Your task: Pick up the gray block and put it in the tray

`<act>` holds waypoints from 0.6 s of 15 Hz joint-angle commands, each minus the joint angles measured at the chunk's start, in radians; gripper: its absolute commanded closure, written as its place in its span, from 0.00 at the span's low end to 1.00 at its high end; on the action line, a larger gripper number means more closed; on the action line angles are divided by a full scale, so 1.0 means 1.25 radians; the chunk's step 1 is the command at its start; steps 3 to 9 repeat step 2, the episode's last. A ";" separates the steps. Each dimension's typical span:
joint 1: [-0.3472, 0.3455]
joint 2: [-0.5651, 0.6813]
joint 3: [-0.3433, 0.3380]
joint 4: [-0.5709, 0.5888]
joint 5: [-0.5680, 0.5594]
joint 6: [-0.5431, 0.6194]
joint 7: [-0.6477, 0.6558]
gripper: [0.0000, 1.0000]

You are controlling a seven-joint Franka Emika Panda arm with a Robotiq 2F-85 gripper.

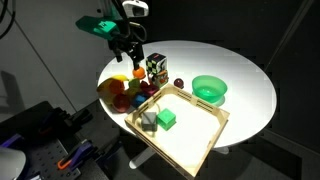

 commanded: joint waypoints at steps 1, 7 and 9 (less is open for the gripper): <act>-0.001 0.001 -0.001 0.001 0.000 -0.002 0.001 0.00; -0.002 0.001 -0.002 0.001 0.000 -0.002 0.001 0.00; -0.002 0.001 -0.002 0.001 0.000 -0.002 0.001 0.00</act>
